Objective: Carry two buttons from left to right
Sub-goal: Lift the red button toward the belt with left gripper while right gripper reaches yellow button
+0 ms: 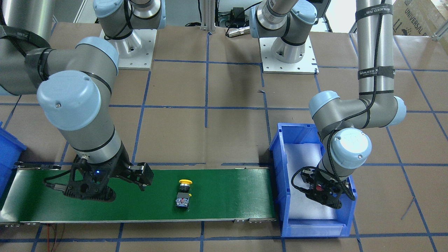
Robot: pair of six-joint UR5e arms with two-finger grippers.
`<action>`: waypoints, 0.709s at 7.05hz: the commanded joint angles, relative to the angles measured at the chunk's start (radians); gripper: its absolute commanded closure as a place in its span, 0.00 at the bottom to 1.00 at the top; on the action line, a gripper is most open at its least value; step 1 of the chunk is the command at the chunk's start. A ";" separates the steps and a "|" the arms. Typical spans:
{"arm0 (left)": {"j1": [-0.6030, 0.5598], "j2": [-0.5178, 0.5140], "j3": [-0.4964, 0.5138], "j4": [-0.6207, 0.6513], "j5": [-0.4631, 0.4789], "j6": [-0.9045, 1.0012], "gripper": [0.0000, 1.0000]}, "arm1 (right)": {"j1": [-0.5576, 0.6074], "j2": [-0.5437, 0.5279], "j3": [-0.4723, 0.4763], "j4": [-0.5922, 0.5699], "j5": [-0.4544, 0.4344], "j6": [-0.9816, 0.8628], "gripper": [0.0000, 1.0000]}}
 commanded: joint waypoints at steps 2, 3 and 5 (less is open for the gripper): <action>0.000 0.018 0.000 -0.014 -0.008 -0.065 0.65 | 0.013 0.068 -0.012 -0.009 0.042 0.012 0.00; 0.000 0.023 0.000 -0.025 -0.008 -0.082 0.71 | 0.016 0.077 -0.009 -0.011 0.056 0.013 0.00; -0.009 0.052 0.003 -0.076 -0.011 -0.165 0.72 | 0.016 0.085 0.027 -0.017 0.065 0.015 0.00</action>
